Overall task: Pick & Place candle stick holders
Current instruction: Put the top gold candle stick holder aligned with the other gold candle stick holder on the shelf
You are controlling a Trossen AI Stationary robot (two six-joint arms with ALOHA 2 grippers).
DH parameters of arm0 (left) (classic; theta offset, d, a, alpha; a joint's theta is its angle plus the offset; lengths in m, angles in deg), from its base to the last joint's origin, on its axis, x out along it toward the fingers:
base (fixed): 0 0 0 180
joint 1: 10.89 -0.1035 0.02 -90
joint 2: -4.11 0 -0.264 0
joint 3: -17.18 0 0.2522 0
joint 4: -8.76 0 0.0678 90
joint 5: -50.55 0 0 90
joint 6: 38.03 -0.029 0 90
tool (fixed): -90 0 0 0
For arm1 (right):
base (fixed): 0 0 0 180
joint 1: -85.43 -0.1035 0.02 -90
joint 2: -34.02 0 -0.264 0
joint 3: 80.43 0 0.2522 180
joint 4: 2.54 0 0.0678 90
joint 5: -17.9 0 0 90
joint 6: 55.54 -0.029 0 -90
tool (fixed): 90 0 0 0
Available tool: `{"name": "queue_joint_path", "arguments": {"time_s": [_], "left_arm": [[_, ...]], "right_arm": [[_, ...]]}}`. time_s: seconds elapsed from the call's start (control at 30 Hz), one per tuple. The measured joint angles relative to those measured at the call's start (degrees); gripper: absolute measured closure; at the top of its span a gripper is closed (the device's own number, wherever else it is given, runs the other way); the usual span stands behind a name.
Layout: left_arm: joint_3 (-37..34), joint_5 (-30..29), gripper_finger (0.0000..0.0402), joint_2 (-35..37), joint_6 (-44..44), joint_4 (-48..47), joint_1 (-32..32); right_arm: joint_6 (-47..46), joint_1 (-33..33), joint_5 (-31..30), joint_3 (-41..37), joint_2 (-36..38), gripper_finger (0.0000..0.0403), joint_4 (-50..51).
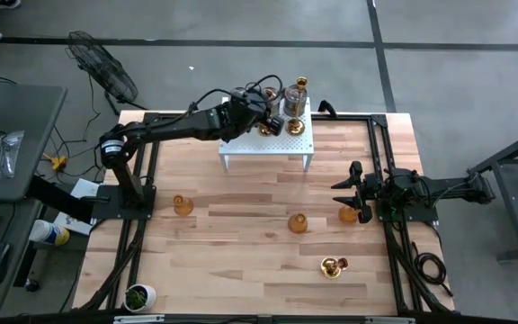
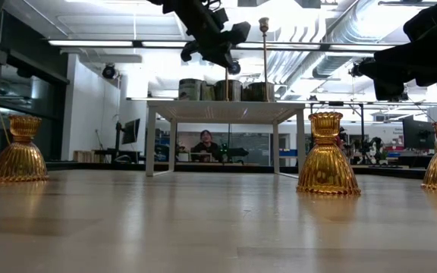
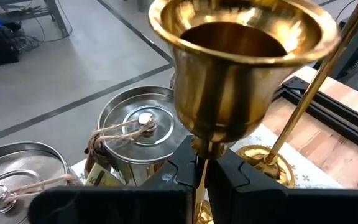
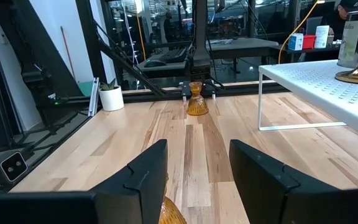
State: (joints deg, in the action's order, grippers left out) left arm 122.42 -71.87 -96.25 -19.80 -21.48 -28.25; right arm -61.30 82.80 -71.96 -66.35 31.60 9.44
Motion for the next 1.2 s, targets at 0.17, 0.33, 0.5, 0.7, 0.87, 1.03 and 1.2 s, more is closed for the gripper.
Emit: {"name": "queue_joint_path", "arguments": {"time_s": [0.17,0.33,0.5,0.7,0.87,1.03,1.2], "left_arm": [[0.0,-0.09,0.0386,0.0,-0.14,-0.01,0.01],[0.0,0.33,0.0392,0.0,-0.17,0.48,0.01],[0.0,0.35,0.0387,0.0,-0.2,1.15,0.01],[0.0,0.52,0.0386,-0.02,-1.9,1.87,0.01],[0.0,0.55,0.0385,-0.02,-2.37,1.87,0.01],[-0.02,2.86,0.0385,-0.04,-6.18,3.24,-0.01],[-0.02,3.89,0.0367,-0.04,-6.86,3.87,-0.01]], "right_arm": [[0.0,0.0,0.0,0.0,0.0,0.0238,-0.02],[0.0,0.01,0.0,0.0,-0.01,0.0238,-0.02],[0.0,0.02,0.0,0.0,-0.01,0.0238,-0.04],[0.0,0.01,0.0,-0.01,-0.01,0.0238,-0.04],[0.0,0.01,0.0,0.0,-0.01,0.0238,-0.07],[0.0,0.02,0.0,0.0,0.0,0.0238,-0.07],[0.0,0.0,0.0,0.0,-0.01,0.0238,-0.07]]}}
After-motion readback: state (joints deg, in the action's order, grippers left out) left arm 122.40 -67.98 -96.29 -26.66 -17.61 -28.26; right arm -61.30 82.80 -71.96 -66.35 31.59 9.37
